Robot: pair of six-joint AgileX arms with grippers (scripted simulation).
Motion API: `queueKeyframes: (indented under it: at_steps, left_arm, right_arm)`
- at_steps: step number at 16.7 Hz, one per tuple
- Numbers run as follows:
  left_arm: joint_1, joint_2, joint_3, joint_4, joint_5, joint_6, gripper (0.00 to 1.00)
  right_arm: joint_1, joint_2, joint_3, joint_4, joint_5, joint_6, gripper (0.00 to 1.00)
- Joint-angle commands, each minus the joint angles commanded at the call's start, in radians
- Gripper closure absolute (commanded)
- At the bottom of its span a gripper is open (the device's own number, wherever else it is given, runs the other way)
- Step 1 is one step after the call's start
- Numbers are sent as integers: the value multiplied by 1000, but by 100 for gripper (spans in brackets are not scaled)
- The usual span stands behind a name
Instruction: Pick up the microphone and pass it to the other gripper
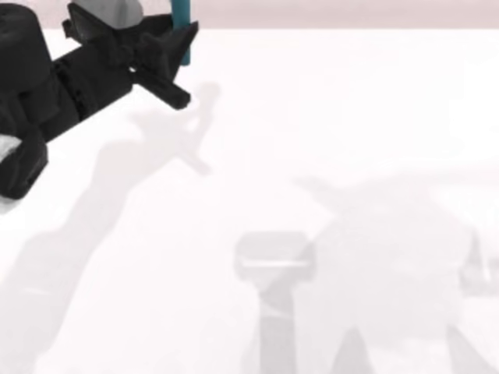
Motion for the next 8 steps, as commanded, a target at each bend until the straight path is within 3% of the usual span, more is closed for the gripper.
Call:
queueKeyframes:
  at_steps: [5, 8]
  left_arm:
    - [2, -20, -8, 32, 17, 11, 100]
    - [-19, -16, -6, 39, -1, 9, 100]
  right_arm:
    - [0, 0, 0, 0, 0, 0, 0]
    - [0, 0, 0, 0, 0, 0, 0]
